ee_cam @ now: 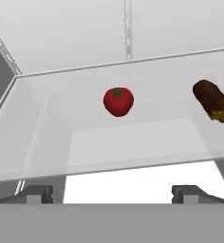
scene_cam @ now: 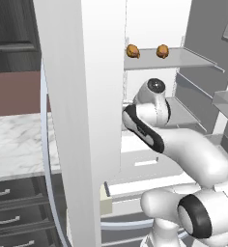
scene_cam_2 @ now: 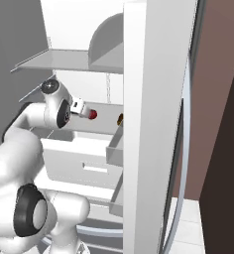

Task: Transport the chicken drumstick and tomato to the fridge. Place the chicken drumstick on the rack containing meat and place the tomato on the rack containing the vegetable, ensuring meats and vegetables are on different racks.

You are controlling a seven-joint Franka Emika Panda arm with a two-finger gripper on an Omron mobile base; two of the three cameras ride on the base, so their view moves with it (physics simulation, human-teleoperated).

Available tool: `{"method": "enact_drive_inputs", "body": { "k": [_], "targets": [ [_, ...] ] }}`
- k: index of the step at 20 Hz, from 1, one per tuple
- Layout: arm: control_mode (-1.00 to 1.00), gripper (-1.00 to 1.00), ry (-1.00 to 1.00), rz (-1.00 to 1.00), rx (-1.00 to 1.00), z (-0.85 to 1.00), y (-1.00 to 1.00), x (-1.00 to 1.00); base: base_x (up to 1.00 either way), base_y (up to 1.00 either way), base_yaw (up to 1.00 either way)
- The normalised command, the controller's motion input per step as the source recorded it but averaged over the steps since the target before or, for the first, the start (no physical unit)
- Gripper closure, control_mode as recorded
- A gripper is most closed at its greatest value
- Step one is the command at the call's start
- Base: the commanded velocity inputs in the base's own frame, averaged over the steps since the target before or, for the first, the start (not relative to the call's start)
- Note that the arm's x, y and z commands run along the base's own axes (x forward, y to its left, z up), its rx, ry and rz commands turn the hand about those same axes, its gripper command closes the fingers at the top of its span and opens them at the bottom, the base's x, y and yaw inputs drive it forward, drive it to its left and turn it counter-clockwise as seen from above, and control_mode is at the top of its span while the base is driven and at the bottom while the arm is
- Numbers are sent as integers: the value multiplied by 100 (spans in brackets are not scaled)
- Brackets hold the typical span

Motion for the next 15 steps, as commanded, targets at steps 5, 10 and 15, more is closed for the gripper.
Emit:
{"method": "enact_drive_inputs", "body": {
  "k": [5,10,15],
  "targets": [
    [-100,-100,-11,0,0,41,-5,-100,0,0,0],
    [-100,-100,0,0,0,51,-8,-100,0,0,0],
    [-100,-100,0,3,0,58,-16,-100,0,0,0]
  ]
}}
